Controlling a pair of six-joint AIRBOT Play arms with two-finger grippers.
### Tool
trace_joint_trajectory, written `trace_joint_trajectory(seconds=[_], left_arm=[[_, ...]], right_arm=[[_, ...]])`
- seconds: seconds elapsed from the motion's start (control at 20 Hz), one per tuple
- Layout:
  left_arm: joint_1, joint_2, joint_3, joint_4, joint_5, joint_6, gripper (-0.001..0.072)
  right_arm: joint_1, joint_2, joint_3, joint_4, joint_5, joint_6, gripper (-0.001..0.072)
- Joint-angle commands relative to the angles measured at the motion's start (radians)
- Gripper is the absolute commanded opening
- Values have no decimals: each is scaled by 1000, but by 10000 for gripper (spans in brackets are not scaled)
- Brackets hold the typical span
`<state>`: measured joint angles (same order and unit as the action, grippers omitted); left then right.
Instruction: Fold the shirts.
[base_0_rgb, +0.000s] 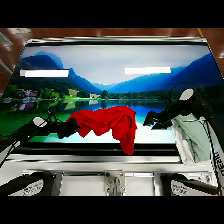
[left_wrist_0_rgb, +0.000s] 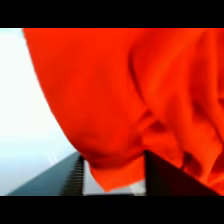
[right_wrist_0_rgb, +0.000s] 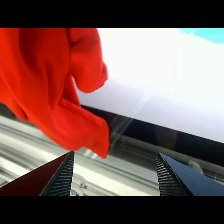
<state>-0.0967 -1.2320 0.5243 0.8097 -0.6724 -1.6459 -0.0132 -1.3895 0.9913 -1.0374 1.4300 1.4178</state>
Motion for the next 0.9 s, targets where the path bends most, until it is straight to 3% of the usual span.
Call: trace_joint_trajectory(seconds=[0.0, 0.1, 0.25, 0.45, 0.5, 0.65, 0.85], left_arm=[[-5, -28, 6, -70, 107, 15, 137], [-5, -27, 29, -70, 87, 73, 53], [-5, -23, 73, -70, 18, 140, 53], [-13, 5, 98, -69, -10, 161, 52], [-13, 19, 103, -69, -10, 182, 52], [-10, 79, 130, -66, -10, 203, 51], [-10, 203, 199, -18, -10, 251, 50]], right_arm=[[79, -18, -71, 50, -21, -46, 622], [128, -18, -135, 75, -73, -50, 622], [204, -18, -191, 122, -138, -101, 622], [286, -18, -193, 124, -297, -61, 618], [297, -18, -193, 124, -322, -36, 529], [295, -18, -190, 140, -332, -18, 65], [294, 44, -96, 32, -178, -18, 60]])
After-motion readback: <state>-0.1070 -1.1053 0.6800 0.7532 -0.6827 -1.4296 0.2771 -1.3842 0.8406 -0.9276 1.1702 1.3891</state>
